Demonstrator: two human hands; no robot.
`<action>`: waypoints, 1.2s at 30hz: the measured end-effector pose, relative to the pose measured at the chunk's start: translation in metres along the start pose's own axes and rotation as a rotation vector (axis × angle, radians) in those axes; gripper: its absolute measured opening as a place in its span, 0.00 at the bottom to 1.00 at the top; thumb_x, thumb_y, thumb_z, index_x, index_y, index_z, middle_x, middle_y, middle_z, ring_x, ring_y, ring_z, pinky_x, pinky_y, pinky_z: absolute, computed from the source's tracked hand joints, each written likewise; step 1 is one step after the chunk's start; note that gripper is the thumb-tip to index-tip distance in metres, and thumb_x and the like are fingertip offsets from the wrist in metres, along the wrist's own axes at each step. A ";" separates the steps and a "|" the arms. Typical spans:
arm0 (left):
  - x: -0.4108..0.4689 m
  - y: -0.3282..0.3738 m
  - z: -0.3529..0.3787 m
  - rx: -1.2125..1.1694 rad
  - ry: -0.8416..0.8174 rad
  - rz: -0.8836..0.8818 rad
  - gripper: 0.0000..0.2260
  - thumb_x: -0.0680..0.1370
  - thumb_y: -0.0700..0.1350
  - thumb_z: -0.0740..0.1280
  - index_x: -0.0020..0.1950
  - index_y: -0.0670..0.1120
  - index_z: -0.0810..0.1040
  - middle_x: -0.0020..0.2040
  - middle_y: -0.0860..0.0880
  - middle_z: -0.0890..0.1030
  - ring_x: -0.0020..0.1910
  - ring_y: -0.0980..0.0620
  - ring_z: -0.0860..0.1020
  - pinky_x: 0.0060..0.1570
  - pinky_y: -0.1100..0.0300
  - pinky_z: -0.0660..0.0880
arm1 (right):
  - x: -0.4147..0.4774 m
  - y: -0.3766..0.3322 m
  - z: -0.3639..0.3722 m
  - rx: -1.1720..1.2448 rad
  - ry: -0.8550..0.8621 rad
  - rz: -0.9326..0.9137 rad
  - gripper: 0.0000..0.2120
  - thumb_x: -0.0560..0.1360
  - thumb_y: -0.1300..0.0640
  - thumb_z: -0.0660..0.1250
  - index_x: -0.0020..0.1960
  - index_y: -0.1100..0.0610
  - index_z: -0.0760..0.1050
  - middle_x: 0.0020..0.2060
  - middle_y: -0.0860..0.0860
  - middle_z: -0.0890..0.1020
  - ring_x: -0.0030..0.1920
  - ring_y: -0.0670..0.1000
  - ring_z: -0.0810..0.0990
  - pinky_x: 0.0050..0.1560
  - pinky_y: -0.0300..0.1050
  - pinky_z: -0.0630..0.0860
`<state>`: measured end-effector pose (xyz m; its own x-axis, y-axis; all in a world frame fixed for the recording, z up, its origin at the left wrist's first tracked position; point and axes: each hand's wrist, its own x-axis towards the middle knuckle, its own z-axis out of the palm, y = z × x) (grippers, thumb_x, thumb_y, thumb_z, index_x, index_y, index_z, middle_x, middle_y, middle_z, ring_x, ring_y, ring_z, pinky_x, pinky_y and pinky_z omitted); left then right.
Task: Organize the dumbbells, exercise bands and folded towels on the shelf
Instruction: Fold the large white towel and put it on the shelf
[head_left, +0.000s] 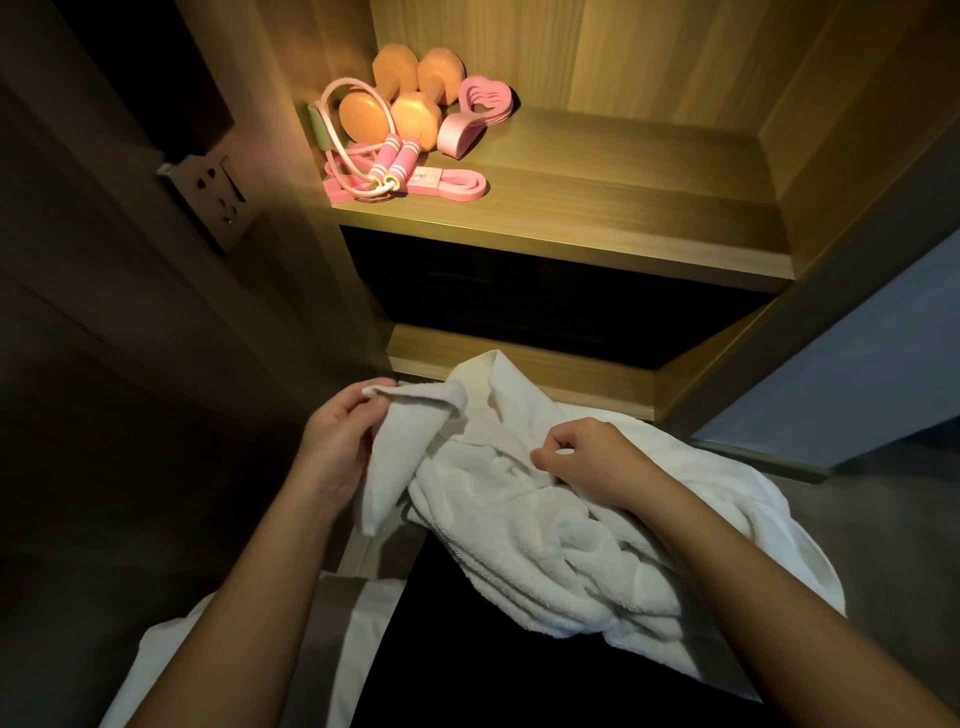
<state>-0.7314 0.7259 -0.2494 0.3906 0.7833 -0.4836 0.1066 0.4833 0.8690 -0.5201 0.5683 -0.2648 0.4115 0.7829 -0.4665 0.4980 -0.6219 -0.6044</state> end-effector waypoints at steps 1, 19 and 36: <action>0.000 0.001 0.002 0.049 0.013 0.032 0.07 0.81 0.41 0.63 0.52 0.46 0.81 0.47 0.45 0.83 0.46 0.50 0.80 0.47 0.56 0.76 | 0.000 0.000 0.000 0.001 0.000 -0.005 0.13 0.73 0.46 0.66 0.34 0.53 0.77 0.34 0.48 0.81 0.39 0.52 0.80 0.46 0.50 0.78; 0.108 -0.025 0.079 0.351 -0.142 -0.221 0.16 0.79 0.40 0.66 0.65 0.35 0.75 0.67 0.36 0.75 0.49 0.46 0.76 0.58 0.50 0.74 | 0.001 0.003 -0.001 0.062 0.020 0.015 0.13 0.75 0.46 0.66 0.36 0.52 0.78 0.33 0.45 0.81 0.41 0.48 0.79 0.49 0.49 0.78; 0.102 -0.028 0.083 0.269 0.023 -0.097 0.06 0.79 0.48 0.68 0.43 0.50 0.79 0.47 0.46 0.82 0.51 0.44 0.81 0.56 0.48 0.79 | 0.004 0.003 -0.003 0.099 -0.016 0.029 0.13 0.76 0.46 0.66 0.39 0.54 0.80 0.35 0.45 0.82 0.41 0.46 0.79 0.49 0.47 0.77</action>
<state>-0.6183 0.7594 -0.3143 0.3459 0.7489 -0.5653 0.3821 0.4378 0.8138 -0.5149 0.5692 -0.2667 0.4121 0.7656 -0.4940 0.4082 -0.6399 -0.6511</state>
